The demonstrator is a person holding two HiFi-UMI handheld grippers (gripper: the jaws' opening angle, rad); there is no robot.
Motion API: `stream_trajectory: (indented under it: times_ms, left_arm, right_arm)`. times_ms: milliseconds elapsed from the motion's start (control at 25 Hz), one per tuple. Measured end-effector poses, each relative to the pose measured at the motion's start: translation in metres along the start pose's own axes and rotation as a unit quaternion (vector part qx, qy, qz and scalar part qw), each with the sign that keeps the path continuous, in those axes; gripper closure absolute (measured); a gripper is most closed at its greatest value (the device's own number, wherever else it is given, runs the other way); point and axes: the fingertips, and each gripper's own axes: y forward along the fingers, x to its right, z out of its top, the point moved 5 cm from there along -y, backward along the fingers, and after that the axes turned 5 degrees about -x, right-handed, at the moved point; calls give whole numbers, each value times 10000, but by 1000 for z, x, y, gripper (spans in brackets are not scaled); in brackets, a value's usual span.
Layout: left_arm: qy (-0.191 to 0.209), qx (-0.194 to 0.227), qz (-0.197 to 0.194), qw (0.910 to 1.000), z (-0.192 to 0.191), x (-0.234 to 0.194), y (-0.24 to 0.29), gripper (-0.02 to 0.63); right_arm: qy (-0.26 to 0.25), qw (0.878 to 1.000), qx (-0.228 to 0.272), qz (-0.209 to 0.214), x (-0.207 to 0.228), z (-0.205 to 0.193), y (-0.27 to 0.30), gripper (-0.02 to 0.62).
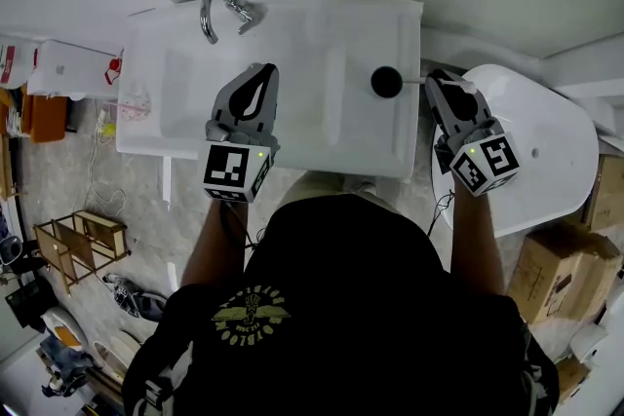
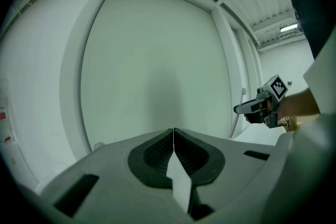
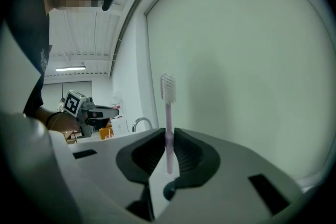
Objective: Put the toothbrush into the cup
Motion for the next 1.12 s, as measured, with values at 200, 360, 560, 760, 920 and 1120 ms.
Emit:
stream_trajectory:
  times_ms: [200,360,560,760,920,1120]
  left_arm:
    - [-16,-39,96,9999,-4,-11,-2,592]
    - [-16,-60,174,9998,-4,-16,-7,592]
    - [-56,-117,265,9996,-11,-19,-15,592]
    - [-106,-134,333,9993,-12,-22,-21,592]
    - [-73,-101,323,9994,-10,-20,-22,592]
    - [-119,-129,312,9994,-12,-18,-24,592]
  right_arm:
    - [-41,9998,-173,21,2,-15,17,541]
    - [-66,9997,-227,75,2,-25,24,541]
    - [-72,9992,-385,54,6,-46,34,541]
    - [111,9977,-669,15,12,-71,45,541]
    - [200,9965,-815,-12,17,-84,50,541]
    - [279,9942,-1034,-38,22,-102,56,541]
